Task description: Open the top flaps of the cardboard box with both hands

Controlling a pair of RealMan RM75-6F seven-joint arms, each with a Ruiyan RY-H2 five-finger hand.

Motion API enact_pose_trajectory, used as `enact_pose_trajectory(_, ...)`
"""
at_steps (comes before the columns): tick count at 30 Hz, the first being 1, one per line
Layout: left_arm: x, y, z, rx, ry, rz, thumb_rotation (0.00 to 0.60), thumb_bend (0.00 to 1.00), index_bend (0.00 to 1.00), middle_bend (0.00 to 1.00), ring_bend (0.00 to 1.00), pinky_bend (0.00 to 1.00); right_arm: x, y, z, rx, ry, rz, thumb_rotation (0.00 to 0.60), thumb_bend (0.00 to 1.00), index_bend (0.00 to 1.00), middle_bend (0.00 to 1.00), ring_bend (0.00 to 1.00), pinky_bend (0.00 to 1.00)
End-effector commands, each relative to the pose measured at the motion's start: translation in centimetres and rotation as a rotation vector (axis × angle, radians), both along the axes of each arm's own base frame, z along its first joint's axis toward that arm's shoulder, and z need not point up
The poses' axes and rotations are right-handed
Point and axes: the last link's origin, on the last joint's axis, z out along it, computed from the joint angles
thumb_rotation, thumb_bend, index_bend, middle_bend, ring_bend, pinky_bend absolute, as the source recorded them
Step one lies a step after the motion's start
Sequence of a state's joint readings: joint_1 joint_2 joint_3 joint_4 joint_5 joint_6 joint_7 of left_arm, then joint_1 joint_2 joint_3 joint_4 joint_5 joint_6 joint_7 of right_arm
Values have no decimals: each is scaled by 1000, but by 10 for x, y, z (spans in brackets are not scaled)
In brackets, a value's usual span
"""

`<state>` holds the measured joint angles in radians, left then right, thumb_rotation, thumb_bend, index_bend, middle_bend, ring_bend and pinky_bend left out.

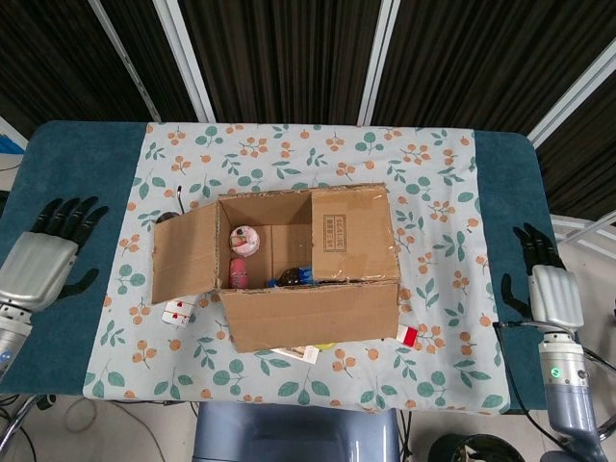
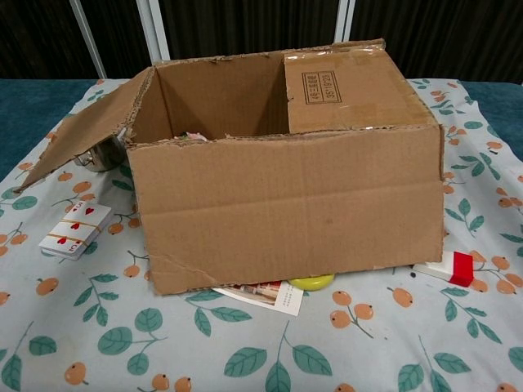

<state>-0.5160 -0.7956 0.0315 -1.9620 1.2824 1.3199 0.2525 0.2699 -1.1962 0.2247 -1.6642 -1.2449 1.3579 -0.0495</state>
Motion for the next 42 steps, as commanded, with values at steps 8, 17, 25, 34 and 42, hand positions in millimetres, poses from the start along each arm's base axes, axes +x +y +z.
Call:
enact_pose_trajectory(8,-70,-32,-36,194,-116,103,600,274,0,0,0,19,82,-57,16,117,234,289,600,578,88,43,42,233)
enact_pose_trajectory(17,-91,-35,-49,190,-149,104,600,274,0,0,0,20,172,-92,-3,262,410,547,600,957,181,107,70,232)
enact_pose_trajectory(25,-96,-34,-49,196,-219,98,600,278,0,0,0,20,239,-100,-56,423,499,746,600,1000,344,226,154,237)
enact_pose_trajectory(34,-99,-33,-51,180,-256,119,600,284,0,0,0,20,285,-107,-110,537,556,867,600,1000,367,243,167,238)
enact_pose_trajectory(42,-101,-32,-51,175,-276,133,600,290,0,0,0,20,292,-117,-144,610,654,882,600,1000,435,293,185,238)
